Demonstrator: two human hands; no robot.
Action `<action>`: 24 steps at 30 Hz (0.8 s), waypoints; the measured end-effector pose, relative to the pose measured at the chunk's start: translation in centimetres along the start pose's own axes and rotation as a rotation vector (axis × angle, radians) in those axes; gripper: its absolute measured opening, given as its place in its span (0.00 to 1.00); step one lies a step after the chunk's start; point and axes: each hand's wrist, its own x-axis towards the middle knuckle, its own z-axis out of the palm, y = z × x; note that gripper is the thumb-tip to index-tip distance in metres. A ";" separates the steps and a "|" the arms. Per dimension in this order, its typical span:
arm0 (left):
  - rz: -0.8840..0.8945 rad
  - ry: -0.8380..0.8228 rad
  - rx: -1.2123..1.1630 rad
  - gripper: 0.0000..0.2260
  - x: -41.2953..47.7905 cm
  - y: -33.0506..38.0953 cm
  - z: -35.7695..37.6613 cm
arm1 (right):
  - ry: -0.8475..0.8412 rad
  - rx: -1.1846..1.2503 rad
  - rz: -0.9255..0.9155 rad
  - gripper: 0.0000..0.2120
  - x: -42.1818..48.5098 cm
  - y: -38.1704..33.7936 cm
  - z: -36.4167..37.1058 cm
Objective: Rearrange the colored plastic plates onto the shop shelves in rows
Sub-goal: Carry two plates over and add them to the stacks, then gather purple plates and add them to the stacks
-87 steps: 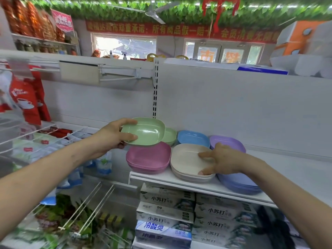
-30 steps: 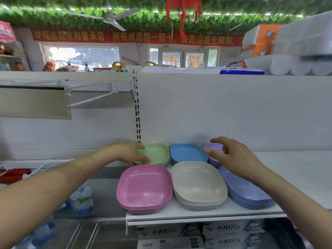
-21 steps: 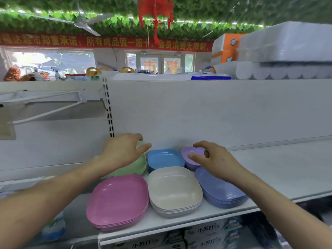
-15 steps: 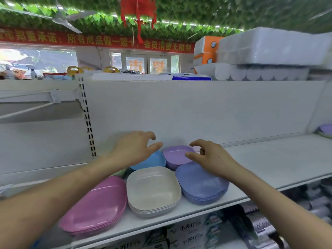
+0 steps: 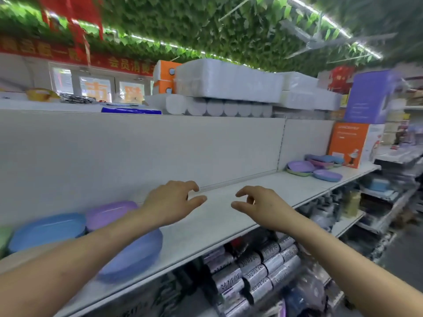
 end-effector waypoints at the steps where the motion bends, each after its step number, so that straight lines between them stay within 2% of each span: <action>1: 0.021 -0.005 -0.008 0.20 0.6 1.8 0.7 | 0.004 -0.006 0.010 0.22 -0.6 1.4 -1.0; 14: 0.242 -0.098 -0.086 0.23 7.7 22.7 10.7 | 0.066 -0.129 0.144 0.20 -8.4 17.8 -12.0; 24: 0.346 -0.136 -0.130 0.23 14.4 32.1 16.4 | 0.072 -0.129 0.248 0.23 -8.8 28.7 -16.0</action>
